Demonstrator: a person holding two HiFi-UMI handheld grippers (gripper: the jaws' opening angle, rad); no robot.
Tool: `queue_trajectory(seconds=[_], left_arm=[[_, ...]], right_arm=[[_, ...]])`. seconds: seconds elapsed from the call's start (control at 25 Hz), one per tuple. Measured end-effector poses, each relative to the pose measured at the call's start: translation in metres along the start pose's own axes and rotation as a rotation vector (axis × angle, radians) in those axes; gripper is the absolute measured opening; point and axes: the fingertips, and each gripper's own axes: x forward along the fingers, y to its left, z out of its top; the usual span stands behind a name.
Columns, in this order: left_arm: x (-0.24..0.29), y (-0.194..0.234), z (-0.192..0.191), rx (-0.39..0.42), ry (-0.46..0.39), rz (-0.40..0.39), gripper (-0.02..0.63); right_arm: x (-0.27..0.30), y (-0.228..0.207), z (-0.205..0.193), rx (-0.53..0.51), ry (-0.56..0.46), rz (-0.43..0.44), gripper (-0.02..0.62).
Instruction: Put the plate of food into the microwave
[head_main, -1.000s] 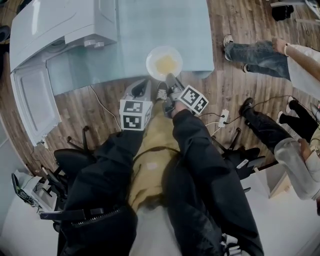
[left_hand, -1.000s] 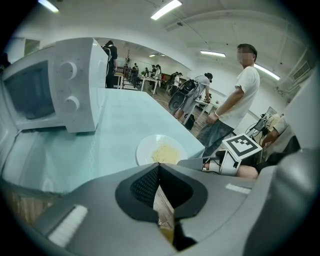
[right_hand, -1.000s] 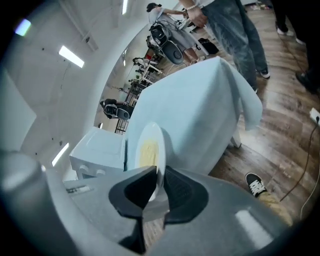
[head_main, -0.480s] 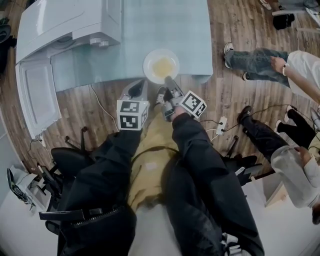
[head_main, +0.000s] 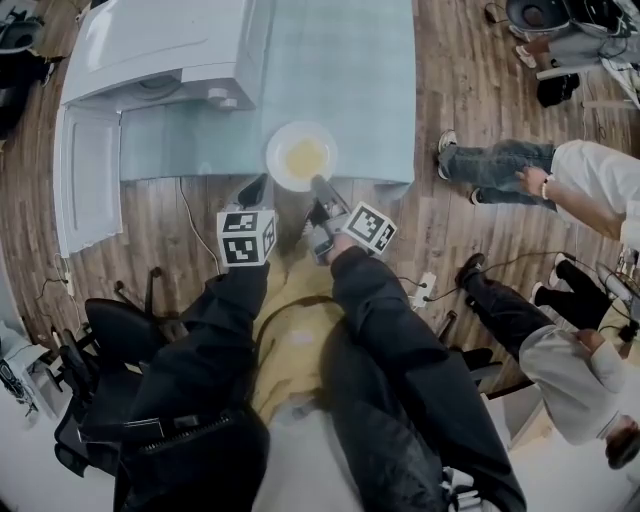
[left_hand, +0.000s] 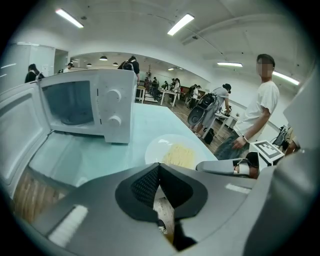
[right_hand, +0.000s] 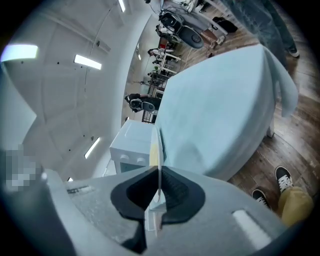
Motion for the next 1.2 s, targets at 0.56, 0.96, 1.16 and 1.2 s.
queue_trajectory(seconds=[0.56, 0.96, 1.16, 1.2], left_arm=[[-0.049, 0.086, 0.003, -0.143, -0.098, 0.141, -0.003], [-0.063, 0.191, 0.018, -0.159, -0.102, 0.148, -0.003], [-0.065, 0.229, 0.037, -0.146, -0.102, 0.146, -0.003], [-0.066, 0.237, 0.038, -0.144, -0.101, 0.143, -0.003]], right_arm=[[0.054, 0.057, -0.064, -0.07, 0.165, 0.061, 0.009], [0.143, 0.097, -0.119, -0.071, 0.185, 0.071, 0.009], [0.186, 0.118, -0.132, -0.059, 0.177, 0.083, 0.009], [0.195, 0.122, -0.136, -0.058, 0.173, 0.083, 0.009]])
